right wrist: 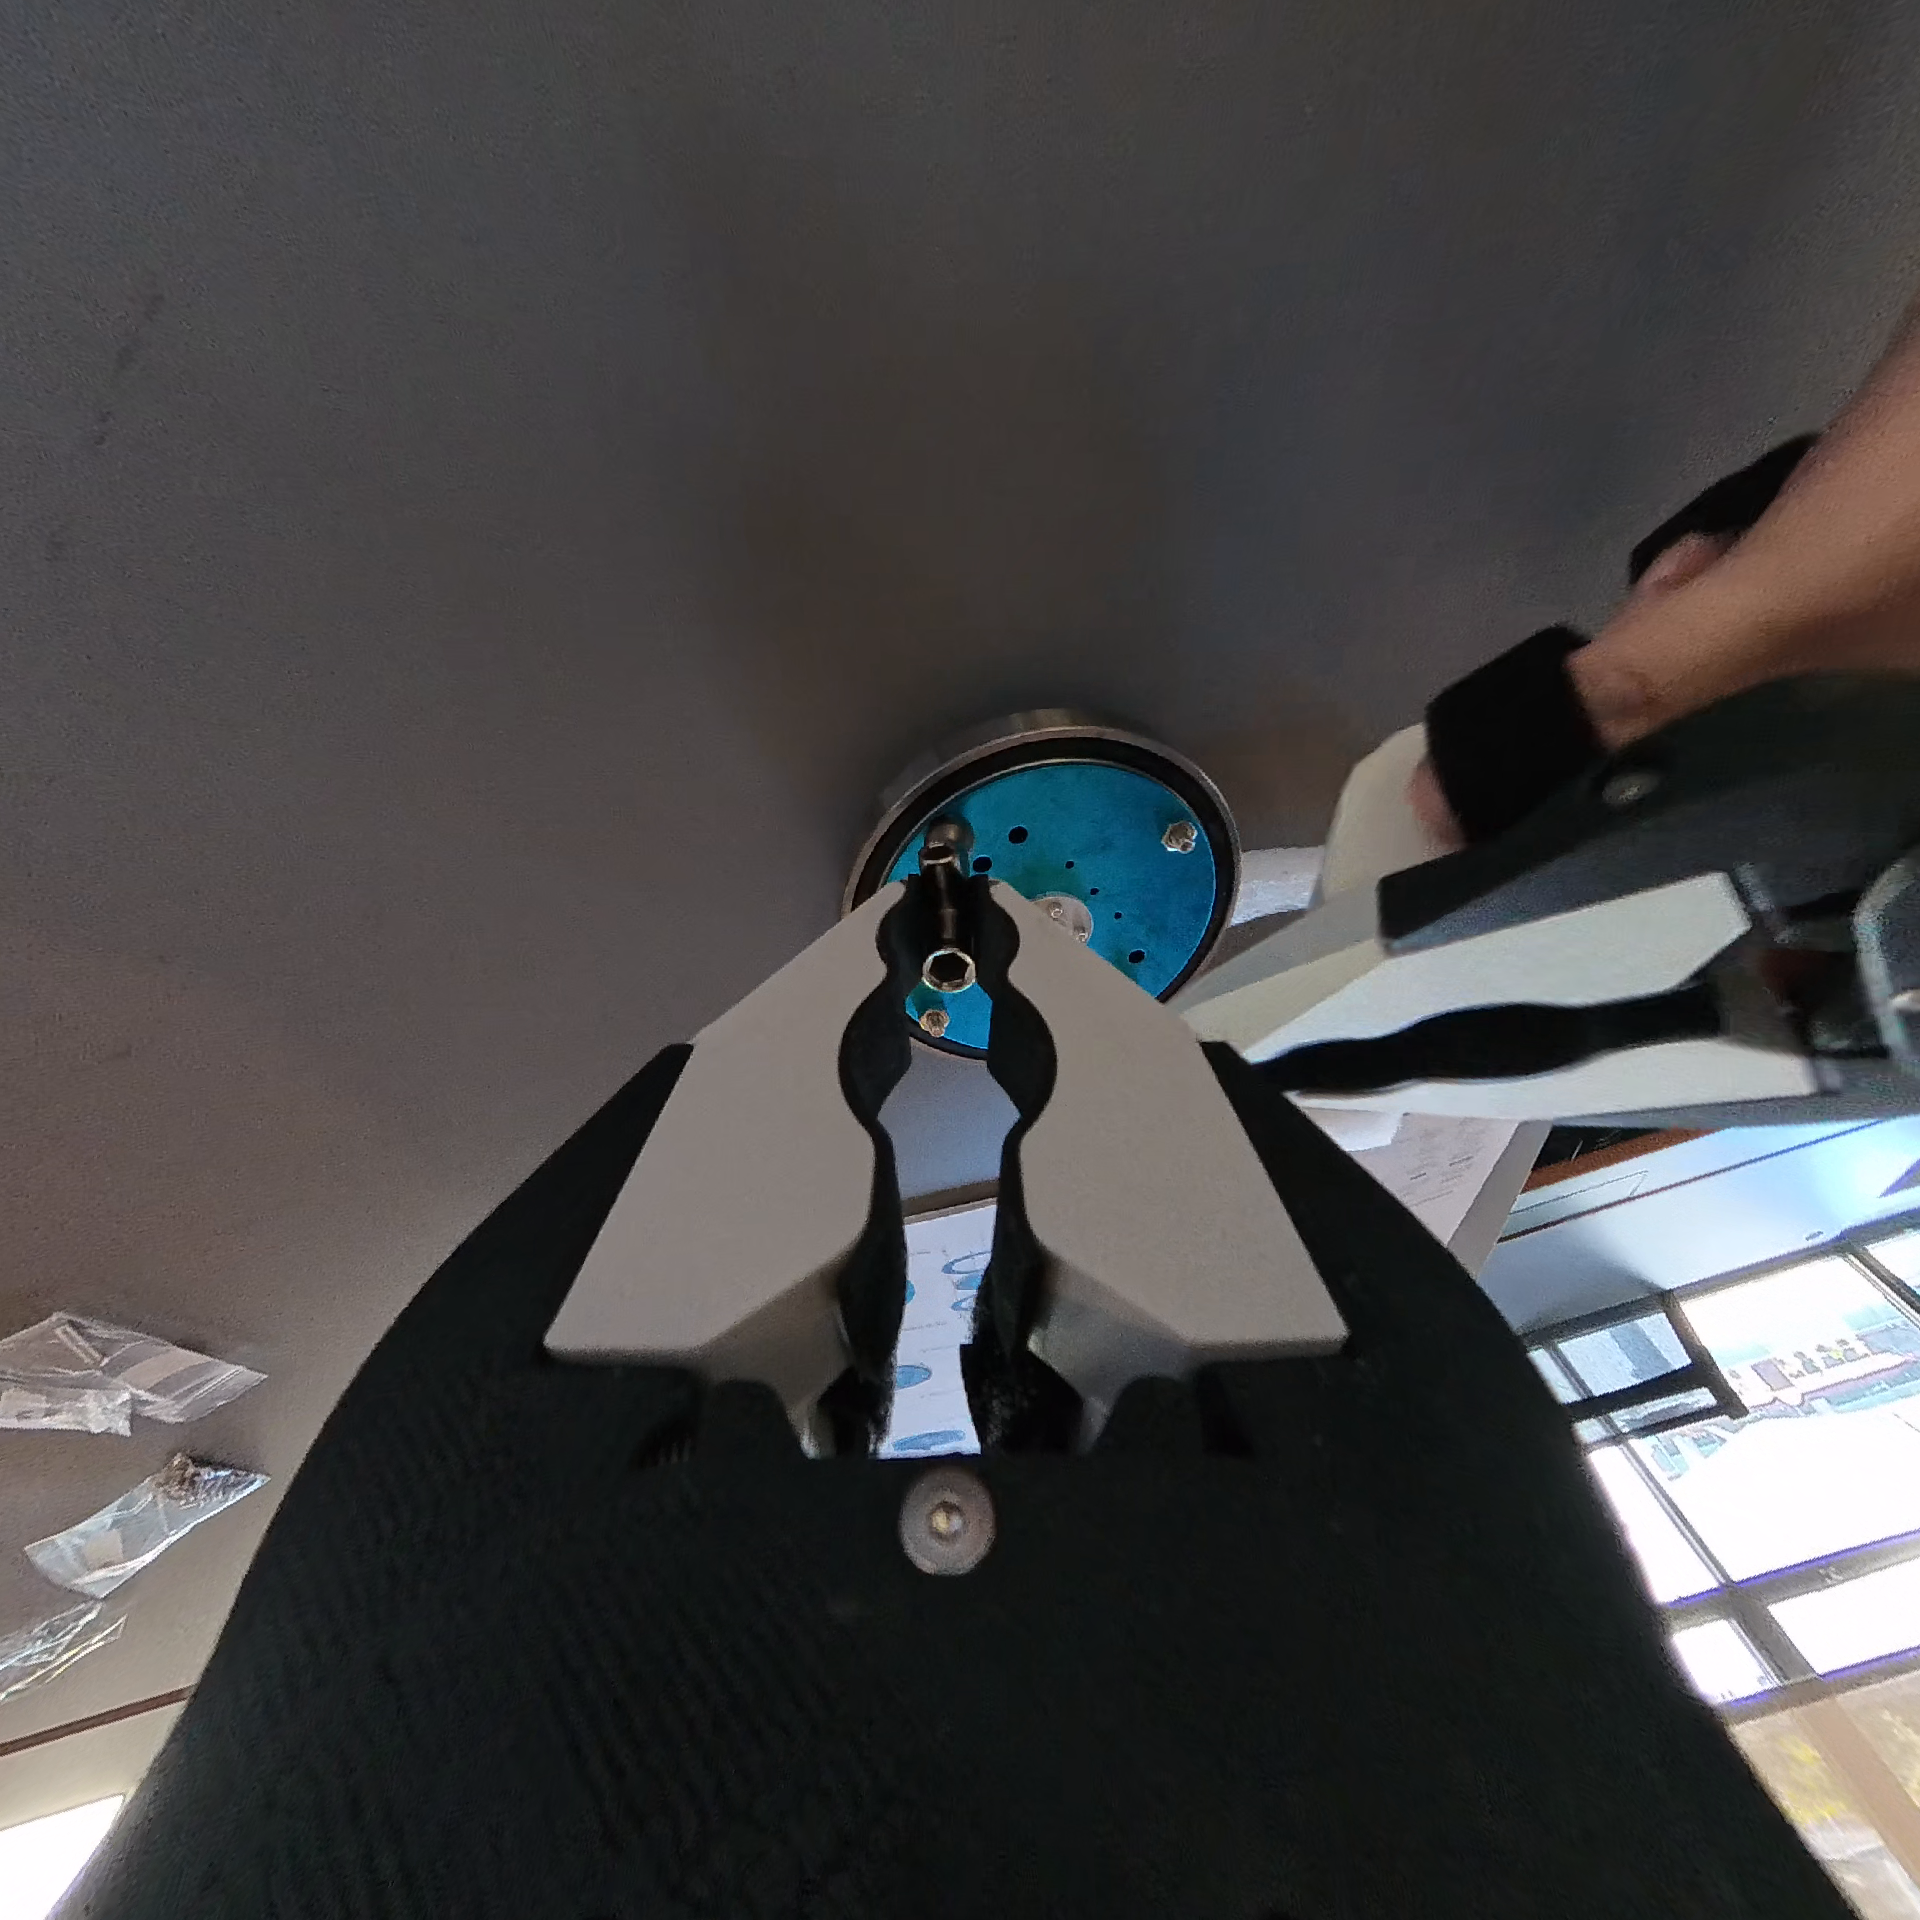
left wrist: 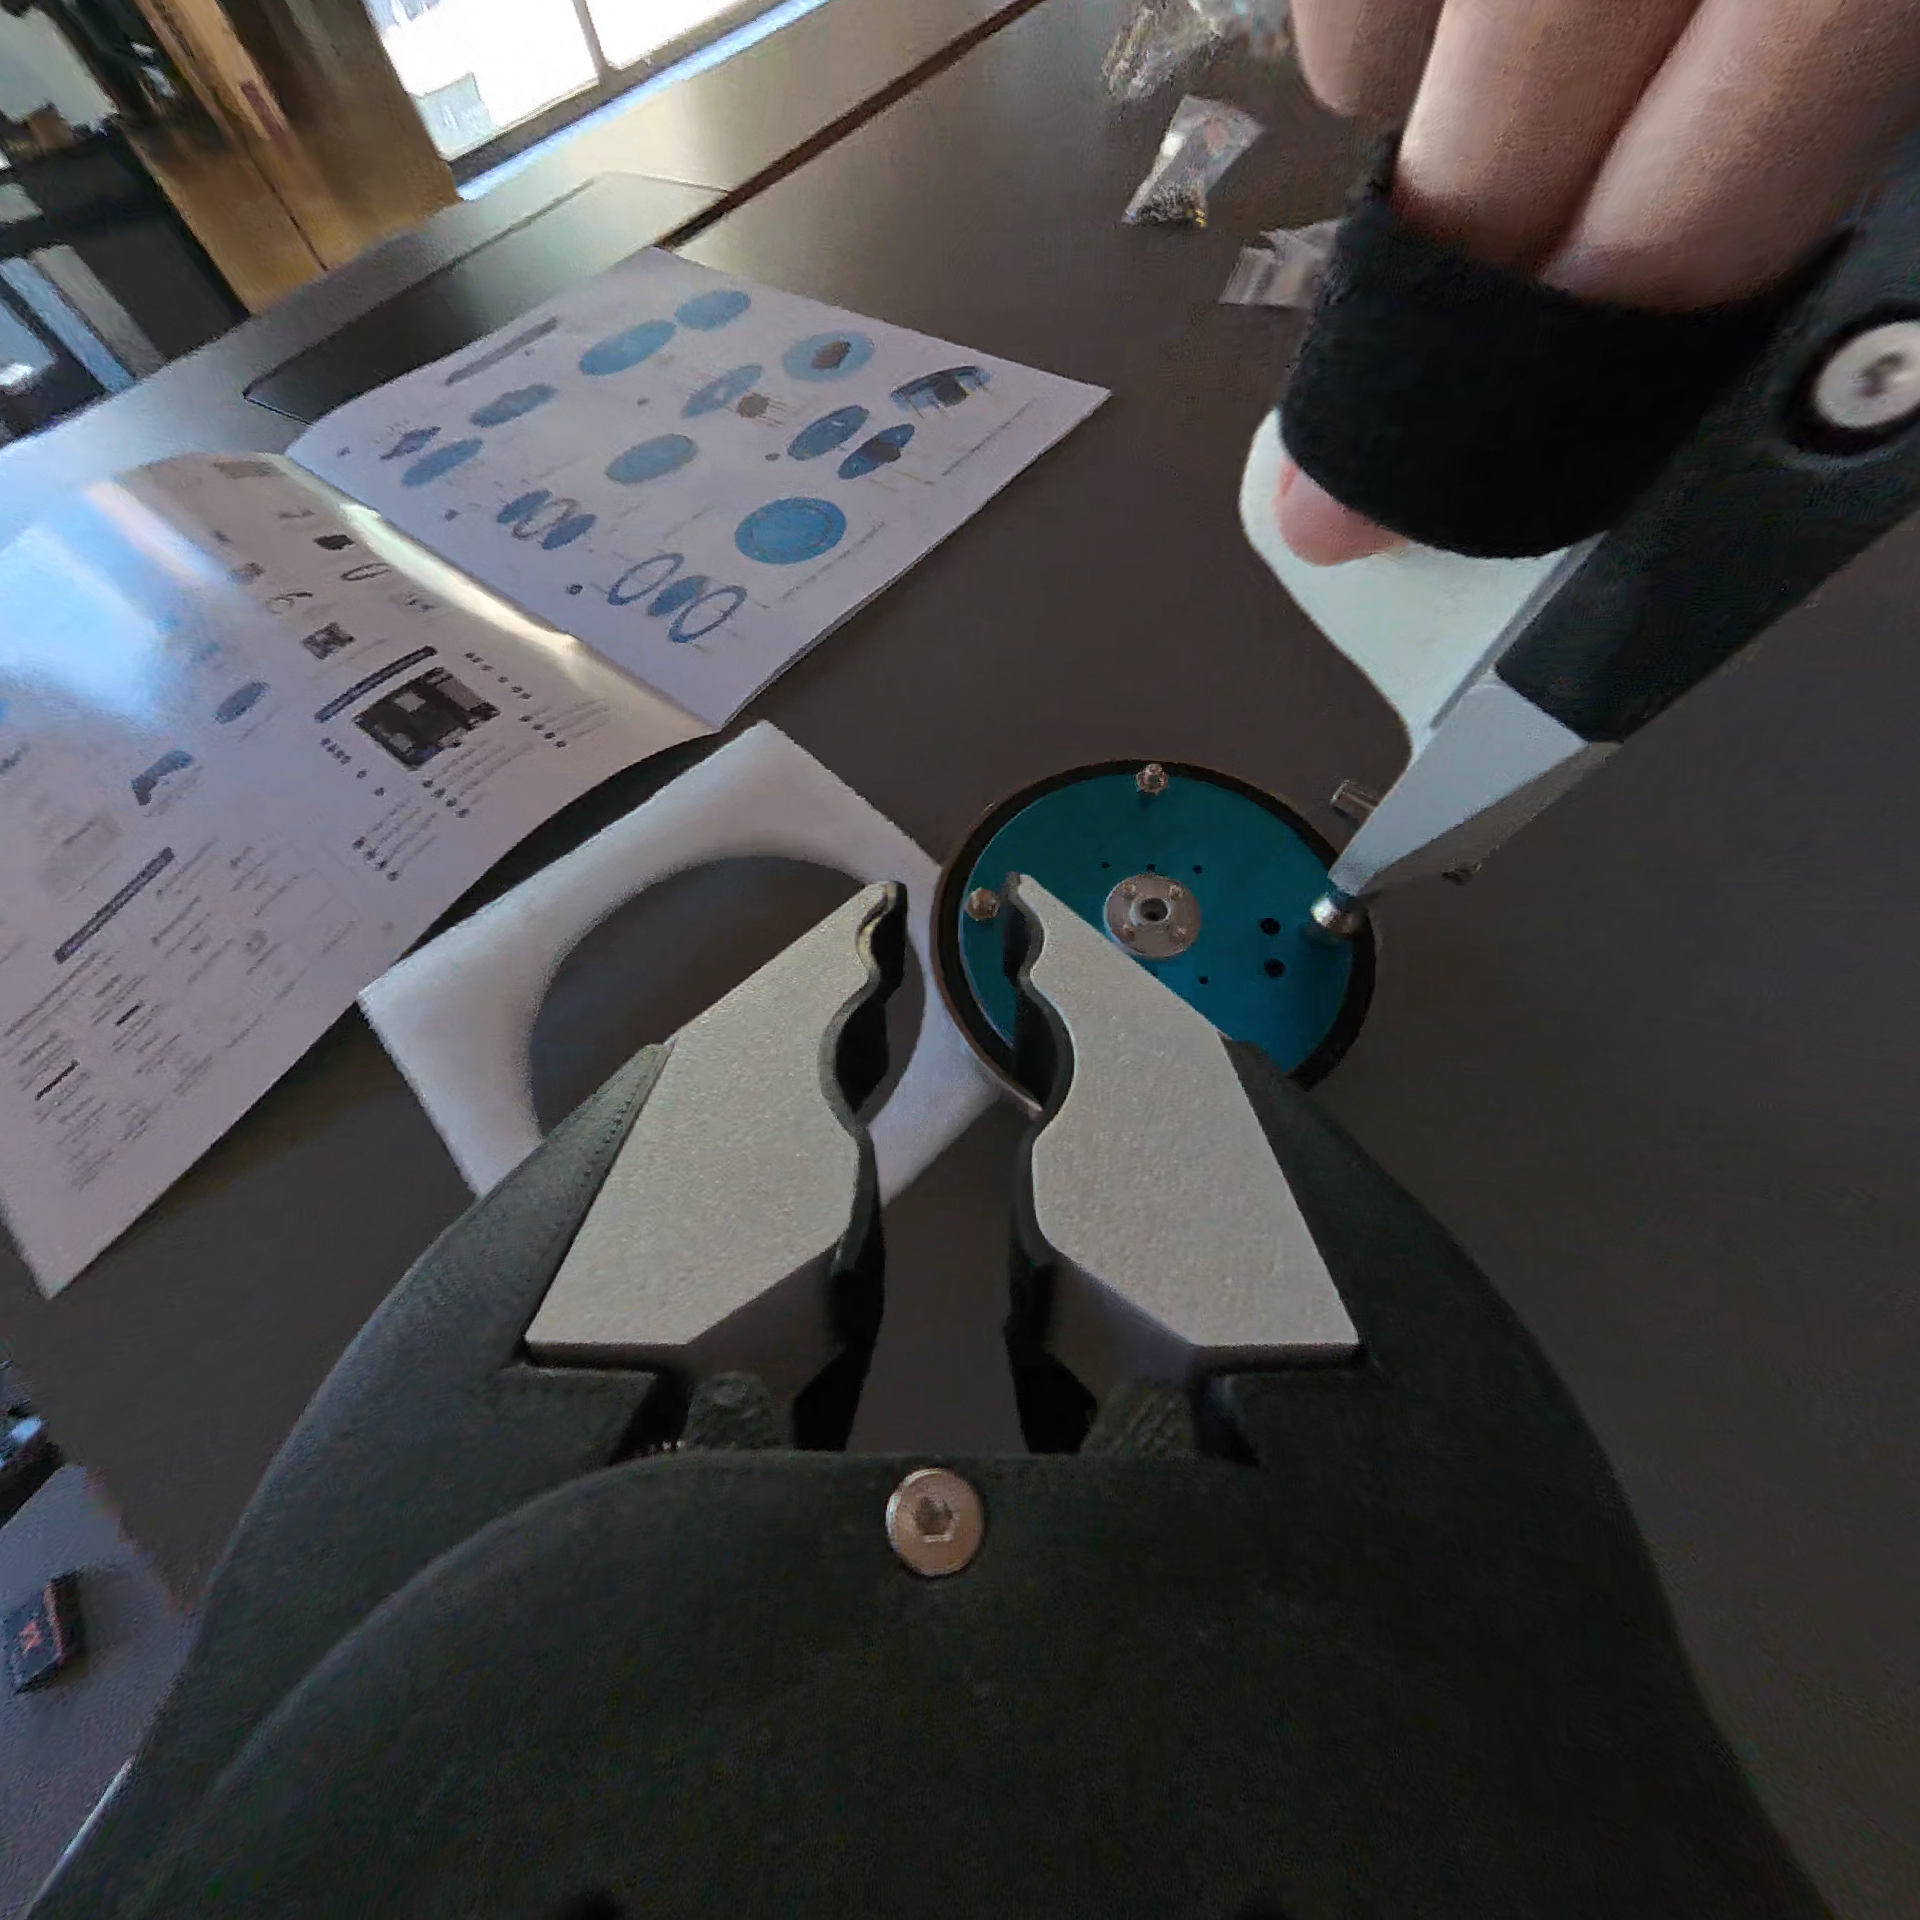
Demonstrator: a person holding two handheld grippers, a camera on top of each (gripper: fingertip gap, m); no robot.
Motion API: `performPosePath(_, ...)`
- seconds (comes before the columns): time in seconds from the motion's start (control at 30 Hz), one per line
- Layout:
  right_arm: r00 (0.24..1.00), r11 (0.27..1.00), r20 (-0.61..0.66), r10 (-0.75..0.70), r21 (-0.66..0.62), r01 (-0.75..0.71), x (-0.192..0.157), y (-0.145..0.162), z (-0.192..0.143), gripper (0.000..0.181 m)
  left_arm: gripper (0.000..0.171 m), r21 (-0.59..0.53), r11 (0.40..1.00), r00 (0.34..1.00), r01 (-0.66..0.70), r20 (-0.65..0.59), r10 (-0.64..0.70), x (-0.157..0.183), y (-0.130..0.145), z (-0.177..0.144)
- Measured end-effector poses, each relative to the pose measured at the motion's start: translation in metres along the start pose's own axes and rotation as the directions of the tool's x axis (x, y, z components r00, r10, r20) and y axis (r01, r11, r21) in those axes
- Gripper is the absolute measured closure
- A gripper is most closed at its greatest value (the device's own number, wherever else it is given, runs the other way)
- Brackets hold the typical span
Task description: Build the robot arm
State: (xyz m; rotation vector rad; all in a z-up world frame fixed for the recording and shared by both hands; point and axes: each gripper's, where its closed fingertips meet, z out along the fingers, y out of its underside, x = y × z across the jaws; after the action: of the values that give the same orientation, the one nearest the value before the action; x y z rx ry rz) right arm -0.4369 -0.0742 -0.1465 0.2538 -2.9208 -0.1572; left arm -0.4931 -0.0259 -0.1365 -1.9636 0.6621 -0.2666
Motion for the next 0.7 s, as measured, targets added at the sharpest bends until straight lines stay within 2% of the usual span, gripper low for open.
performPosePath(0.13,1.000,1.000,0.011,0.006,0.002,-0.006,0.000,0.000,0.000,0.175,0.160,-0.048,0.999,0.998,-0.025,-0.066,0.022,0.003,0.008,0.020)
performPosePath(0.2,1.000,1.000,0.015,0.012,0.005,-0.012,0.000,0.000,0.000,0.175,0.168,-0.028,0.999,0.996,-0.020,-0.092,0.018,0.006,0.007,0.024)
performPosePath(0.4,0.998,0.998,0.036,0.060,0.006,-0.060,0.000,0.000,0.000,0.174,0.170,-0.023,0.996,0.995,-0.089,-0.044,0.088,0.006,0.009,0.023)
performPosePath(0.7,0.960,0.970,0.142,0.240,0.016,-0.244,0.000,-0.001,-0.001,0.172,0.170,-0.028,0.996,0.996,-0.080,-0.030,0.079,0.006,0.010,0.023)
